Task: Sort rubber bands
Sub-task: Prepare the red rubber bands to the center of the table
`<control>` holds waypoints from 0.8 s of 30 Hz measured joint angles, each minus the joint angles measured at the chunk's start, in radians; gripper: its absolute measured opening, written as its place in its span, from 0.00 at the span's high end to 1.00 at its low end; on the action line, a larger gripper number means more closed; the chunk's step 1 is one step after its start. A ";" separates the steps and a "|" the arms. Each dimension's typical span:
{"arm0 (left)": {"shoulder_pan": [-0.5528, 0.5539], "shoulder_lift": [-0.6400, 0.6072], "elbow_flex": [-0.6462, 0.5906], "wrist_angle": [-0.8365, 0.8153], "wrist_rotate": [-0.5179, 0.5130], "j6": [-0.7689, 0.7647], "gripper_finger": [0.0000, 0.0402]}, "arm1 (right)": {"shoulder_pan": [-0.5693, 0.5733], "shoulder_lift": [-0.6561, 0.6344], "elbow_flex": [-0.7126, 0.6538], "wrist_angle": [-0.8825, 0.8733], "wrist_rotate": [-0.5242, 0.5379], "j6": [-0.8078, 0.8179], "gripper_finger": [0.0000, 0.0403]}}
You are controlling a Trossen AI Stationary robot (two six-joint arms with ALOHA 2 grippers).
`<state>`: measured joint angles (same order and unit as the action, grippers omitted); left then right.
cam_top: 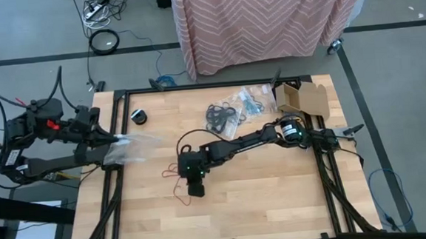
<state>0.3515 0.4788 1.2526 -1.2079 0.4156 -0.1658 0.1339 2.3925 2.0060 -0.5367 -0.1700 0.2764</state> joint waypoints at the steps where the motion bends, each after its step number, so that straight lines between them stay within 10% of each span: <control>1: 0.000 -0.003 0.000 0.000 0.000 0.000 1.00 | -0.006 0.000 0.000 -0.003 -0.002 -0.024 0.72; 11: 0.000 -0.004 0.000 0.000 0.000 -0.003 1.00 | -0.083 0.003 0.000 -0.003 0.025 -0.103 0.50; 24: 0.000 -0.004 0.000 0.013 -0.002 -0.008 1.00 | -0.069 0.068 0.000 0.025 0.086 -0.239 0.47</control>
<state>0.3515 0.4752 1.2526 -1.1947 0.4132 -0.1738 0.0647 2.4604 2.0058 -0.5114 -0.0837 0.0374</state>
